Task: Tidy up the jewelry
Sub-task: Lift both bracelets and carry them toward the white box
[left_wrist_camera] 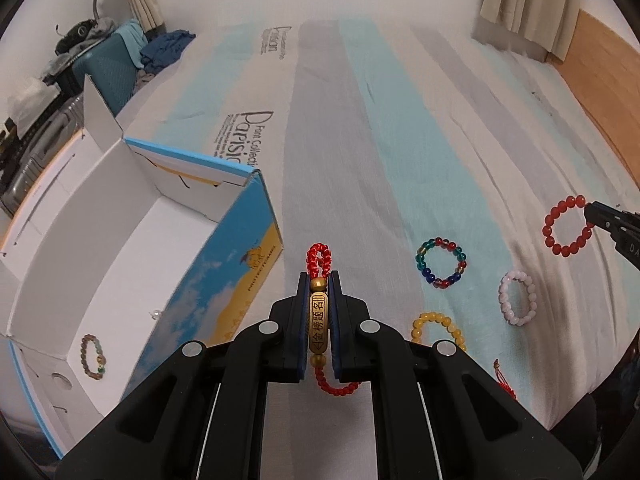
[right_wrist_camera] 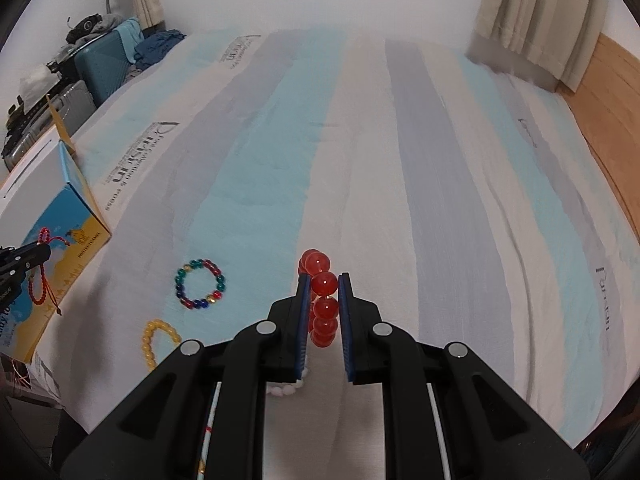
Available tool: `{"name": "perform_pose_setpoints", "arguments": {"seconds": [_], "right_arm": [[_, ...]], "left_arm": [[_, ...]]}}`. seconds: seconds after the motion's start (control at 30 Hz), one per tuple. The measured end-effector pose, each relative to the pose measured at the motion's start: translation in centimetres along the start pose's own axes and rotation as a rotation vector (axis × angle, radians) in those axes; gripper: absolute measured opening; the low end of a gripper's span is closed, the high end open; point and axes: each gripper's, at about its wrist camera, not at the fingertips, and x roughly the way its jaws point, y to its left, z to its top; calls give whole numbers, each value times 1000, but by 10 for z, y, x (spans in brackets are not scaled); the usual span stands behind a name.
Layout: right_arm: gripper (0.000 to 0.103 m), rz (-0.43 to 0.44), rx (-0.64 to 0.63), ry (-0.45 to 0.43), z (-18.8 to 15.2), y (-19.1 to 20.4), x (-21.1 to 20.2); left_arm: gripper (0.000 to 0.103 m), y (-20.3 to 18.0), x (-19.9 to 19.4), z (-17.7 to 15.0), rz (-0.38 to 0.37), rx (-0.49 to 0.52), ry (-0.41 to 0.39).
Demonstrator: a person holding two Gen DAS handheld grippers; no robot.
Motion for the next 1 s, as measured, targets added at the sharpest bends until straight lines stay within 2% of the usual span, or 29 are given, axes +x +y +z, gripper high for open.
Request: {"name": "perform_pose_setpoints", "arguments": {"seconds": [0.43,1.0], "right_arm": [[13,35,-60,-52,20,51,-28],[13,118,-171,-109,49,147,-54]], "left_arm": [[7,29,-31,4,14,-29,-47],[8,95,-66,-3,55,-98,-79]]}}
